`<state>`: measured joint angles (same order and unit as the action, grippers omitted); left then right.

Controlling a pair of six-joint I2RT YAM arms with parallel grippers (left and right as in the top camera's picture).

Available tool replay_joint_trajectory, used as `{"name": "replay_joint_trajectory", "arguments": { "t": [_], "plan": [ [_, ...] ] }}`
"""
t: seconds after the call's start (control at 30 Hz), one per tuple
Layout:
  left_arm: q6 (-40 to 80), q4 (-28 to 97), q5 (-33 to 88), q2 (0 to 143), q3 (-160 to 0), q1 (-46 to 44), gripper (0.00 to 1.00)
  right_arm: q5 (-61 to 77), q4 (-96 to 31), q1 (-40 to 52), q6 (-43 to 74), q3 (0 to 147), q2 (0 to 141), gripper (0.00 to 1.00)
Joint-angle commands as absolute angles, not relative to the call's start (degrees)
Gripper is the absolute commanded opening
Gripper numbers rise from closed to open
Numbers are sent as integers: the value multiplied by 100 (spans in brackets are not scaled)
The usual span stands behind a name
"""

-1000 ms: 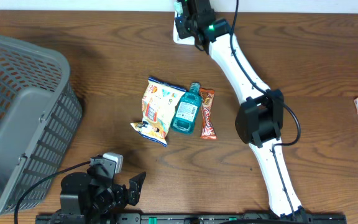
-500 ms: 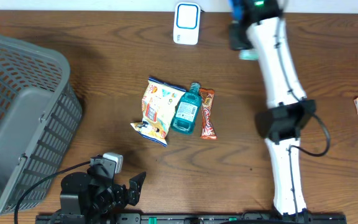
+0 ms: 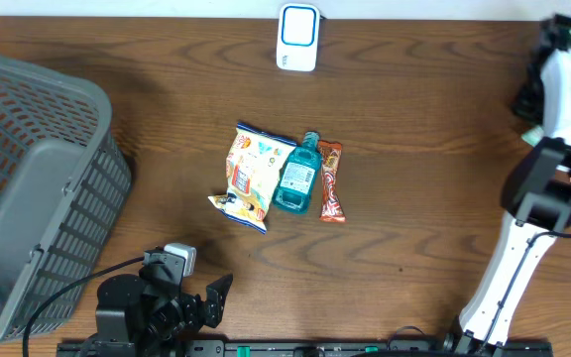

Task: Scan the item barcode
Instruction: 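Carry the wipes pack to the table's right edge and release it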

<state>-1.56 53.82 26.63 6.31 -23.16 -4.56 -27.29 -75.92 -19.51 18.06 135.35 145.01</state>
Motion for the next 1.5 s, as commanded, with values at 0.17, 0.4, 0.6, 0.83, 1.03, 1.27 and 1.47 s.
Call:
{"name": "replay_joint_trajectory", "arguments": {
  "t": [0.17, 0.4, 0.6, 0.83, 1.03, 1.27, 1.47],
  "plan": [
    [-213, 5398, 2635, 602, -2368, -447, 98, -1612, -7282, -2773, 1894, 13209, 14376, 91],
    [-213, 5398, 2635, 602, -2368, -447, 98, -816, -7907, -2906, 2265, 14011, 14221, 99],
    [-213, 5398, 2635, 602, -2368, -447, 98, -311, -8274, -2768, 2633, 14444, 13469, 99],
    [-213, 5398, 2635, 602, -2368, -447, 98, 200, -8285, -2394, 2633, 14444, 12283, 99],
    [-213, 5398, 2635, 602, -2368, -447, 98, 362, -8239, -1820, 2635, 14444, 11308, 99],
    [-213, 5398, 2635, 602, -2368, -447, 98, 368, -8272, -974, 2633, 14444, 10315, 99],
    [-213, 5398, 2635, 602, -2368, -447, 98, 513, -8359, -475, 2609, 14444, 9550, 99]
  ]
}}
